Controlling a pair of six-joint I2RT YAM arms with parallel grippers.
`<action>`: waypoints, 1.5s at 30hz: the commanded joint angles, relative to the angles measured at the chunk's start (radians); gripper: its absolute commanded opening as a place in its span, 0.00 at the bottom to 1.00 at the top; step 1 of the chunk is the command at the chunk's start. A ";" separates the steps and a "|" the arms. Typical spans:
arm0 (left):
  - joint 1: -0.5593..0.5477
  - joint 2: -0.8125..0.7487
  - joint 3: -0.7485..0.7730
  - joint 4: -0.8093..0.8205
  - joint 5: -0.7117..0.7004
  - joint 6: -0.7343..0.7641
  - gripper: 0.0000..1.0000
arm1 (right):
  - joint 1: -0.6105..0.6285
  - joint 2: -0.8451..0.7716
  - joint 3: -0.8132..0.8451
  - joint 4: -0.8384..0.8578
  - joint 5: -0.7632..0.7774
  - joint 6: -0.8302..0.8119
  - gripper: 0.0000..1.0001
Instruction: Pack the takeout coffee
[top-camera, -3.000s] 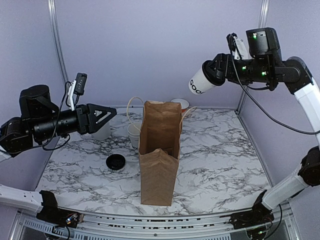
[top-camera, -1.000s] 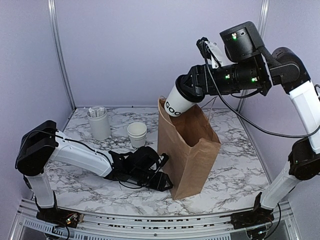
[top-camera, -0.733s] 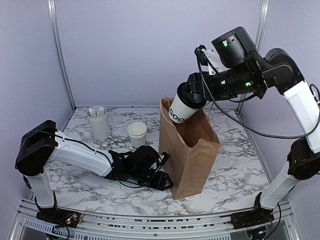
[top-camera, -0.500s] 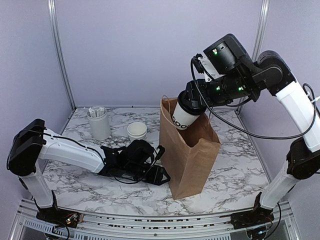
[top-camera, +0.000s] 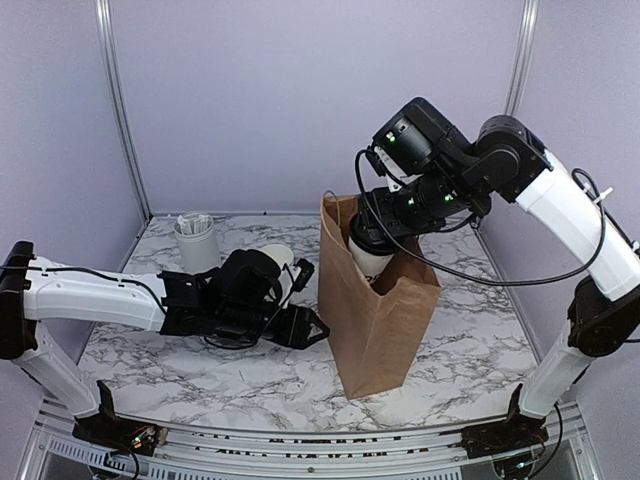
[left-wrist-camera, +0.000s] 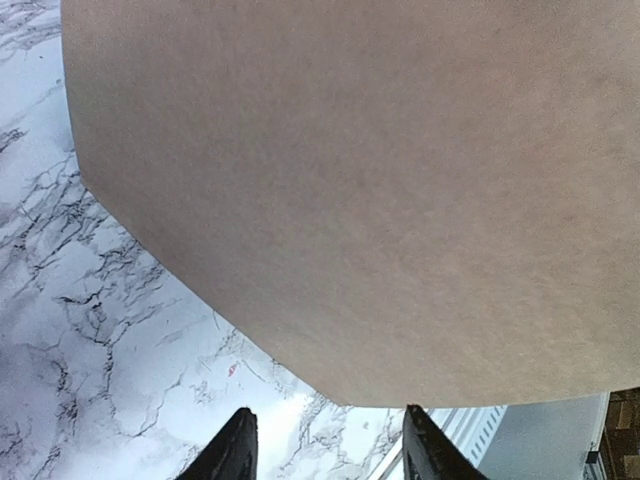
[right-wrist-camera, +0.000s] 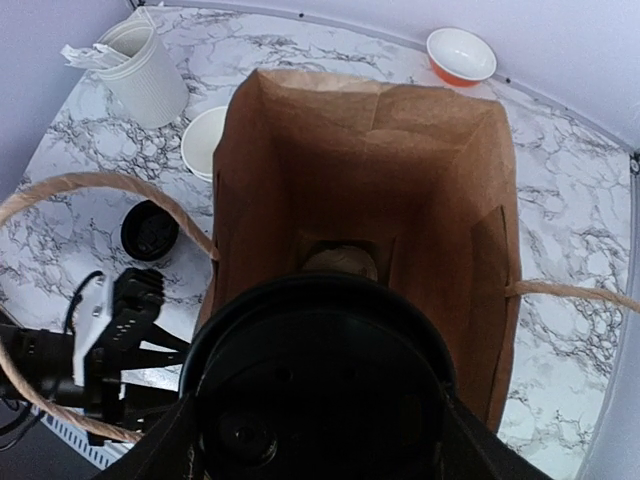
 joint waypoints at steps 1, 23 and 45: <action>0.009 -0.101 0.024 -0.068 -0.018 0.049 0.50 | -0.021 0.009 -0.037 0.004 -0.015 0.017 0.64; 0.075 -0.232 0.326 -0.092 -0.029 0.020 0.58 | -0.095 -0.055 -0.223 0.144 -0.126 -0.010 0.61; 0.082 -0.075 0.515 -0.201 -0.081 0.005 0.03 | -0.077 -0.028 -0.218 0.127 -0.125 0.010 0.59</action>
